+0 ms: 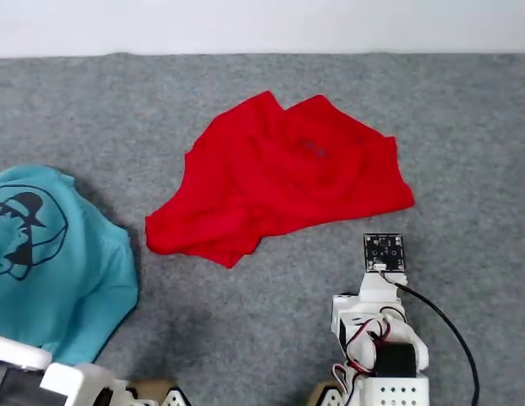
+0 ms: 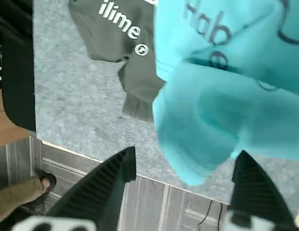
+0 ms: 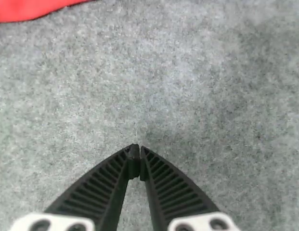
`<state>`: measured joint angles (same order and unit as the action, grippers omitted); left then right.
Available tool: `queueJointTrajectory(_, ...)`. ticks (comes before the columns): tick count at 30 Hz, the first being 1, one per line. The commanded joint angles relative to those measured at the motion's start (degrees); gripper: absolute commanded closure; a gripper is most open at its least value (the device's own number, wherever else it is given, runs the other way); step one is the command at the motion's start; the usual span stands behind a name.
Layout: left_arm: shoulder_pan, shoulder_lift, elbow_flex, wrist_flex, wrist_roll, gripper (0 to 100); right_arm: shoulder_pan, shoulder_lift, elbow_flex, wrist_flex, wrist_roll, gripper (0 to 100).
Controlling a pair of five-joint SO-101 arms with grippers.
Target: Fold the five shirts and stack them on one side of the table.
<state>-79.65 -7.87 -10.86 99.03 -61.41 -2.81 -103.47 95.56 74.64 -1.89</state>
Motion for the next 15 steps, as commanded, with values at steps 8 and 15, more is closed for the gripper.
queueJointTrajectory(8, 7.9, -18.7, 20.1, 1.6, -8.7, 68, 0.0, -0.4, 0.9, 0.2, 0.5, 99.0)
queueJointTrajectory(15, 24.3, -31.3, 28.7, 1.6, 1.6, 68, 0.0, -0.4, 0.9, 0.2, 0.5, 99.0)
